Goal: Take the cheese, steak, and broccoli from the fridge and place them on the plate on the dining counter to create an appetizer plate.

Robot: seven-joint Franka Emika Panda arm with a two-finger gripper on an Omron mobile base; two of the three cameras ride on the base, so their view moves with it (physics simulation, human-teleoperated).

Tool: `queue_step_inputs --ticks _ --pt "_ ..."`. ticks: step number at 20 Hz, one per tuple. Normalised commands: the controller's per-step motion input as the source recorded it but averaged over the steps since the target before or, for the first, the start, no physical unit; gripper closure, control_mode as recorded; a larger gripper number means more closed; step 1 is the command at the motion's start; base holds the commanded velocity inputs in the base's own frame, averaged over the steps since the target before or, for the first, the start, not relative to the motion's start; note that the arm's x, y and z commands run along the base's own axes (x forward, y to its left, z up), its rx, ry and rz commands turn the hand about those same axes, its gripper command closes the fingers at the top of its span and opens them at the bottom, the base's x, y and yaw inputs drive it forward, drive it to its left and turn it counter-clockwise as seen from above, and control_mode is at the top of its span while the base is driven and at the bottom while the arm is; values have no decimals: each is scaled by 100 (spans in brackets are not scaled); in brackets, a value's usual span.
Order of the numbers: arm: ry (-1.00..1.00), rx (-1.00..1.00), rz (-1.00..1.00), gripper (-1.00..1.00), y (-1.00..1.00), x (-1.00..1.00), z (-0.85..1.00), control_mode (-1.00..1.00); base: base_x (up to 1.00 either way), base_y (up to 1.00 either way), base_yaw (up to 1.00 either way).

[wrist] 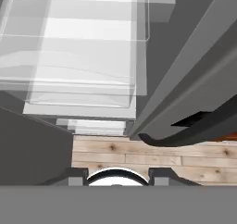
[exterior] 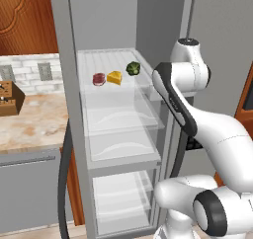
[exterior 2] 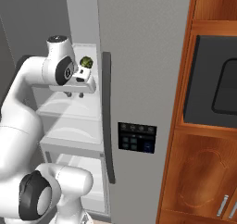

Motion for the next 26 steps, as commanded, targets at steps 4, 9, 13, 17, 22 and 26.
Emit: queue_step_inputs --ticks 4,9,13,17,22,26 --pt "-4 0 0 -100 5 -7 0 -100 0 0 0" --pt "-17 -1 0 -100 35 -14 1 -100 0 0 0" --pt "-13 0 0 -100 26 1 8 -100 0 0 0" --pt "-4 0 0 -100 26 30 7 -100 0 0 0" --pt "-2 0 0 -100 21 58 23 -100 0 0 0" --pt "-1 0 -2 -100 2 49 40 -100 0 0 0"
